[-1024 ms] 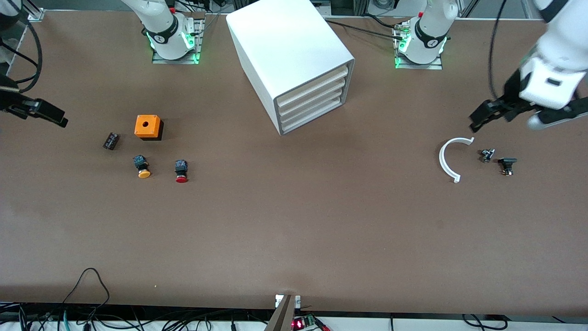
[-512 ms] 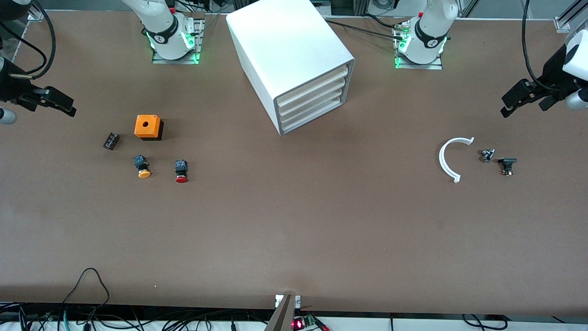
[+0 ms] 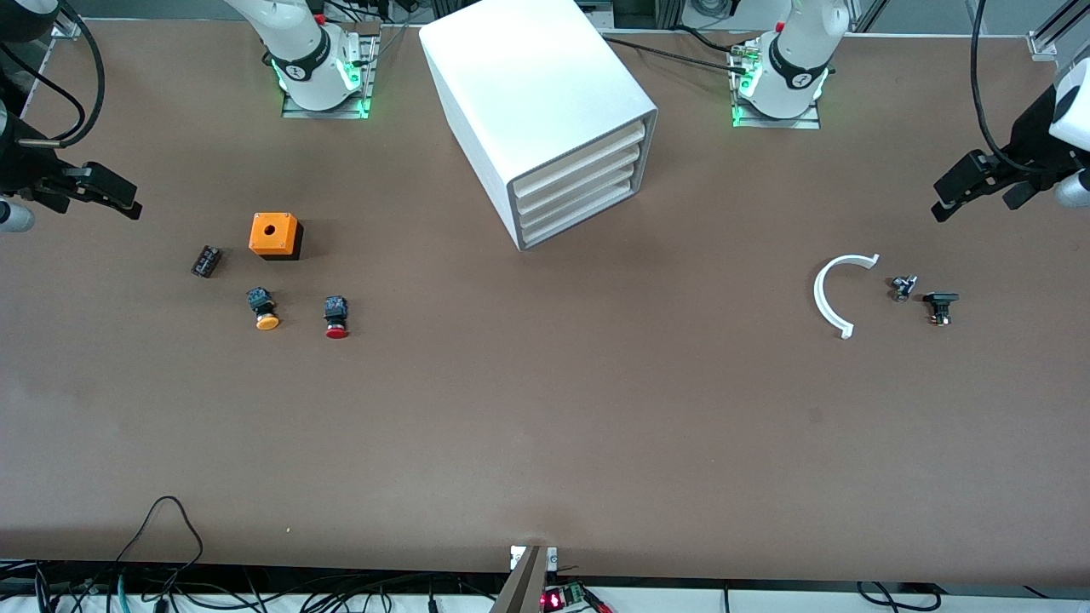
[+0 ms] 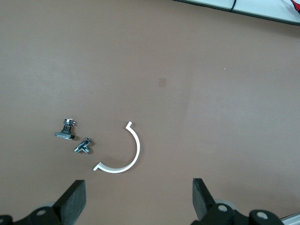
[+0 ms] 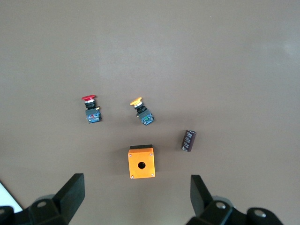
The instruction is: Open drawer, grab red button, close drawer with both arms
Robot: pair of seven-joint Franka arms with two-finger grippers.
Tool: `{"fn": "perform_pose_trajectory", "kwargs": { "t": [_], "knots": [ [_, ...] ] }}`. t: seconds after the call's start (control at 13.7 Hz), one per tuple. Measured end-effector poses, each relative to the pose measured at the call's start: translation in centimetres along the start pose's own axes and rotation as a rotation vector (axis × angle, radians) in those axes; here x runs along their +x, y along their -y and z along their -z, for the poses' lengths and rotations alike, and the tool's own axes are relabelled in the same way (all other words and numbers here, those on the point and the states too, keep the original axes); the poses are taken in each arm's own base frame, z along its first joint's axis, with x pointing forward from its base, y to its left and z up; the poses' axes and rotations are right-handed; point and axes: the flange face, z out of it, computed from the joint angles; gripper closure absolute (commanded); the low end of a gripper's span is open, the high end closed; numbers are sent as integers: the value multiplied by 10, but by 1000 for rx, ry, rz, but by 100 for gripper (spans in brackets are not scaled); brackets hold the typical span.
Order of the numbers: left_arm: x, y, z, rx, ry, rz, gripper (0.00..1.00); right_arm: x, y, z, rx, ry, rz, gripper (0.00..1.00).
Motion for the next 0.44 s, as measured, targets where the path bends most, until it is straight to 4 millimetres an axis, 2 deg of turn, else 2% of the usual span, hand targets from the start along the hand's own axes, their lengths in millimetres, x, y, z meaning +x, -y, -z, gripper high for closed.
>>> {"fn": "perform_pose_trajectory", "kwargs": {
  "t": [0.44],
  "knots": [
    [3, 8, 1, 1, -2, 15, 0, 0, 1, 0, 1, 0, 3, 0]
  ]
}}
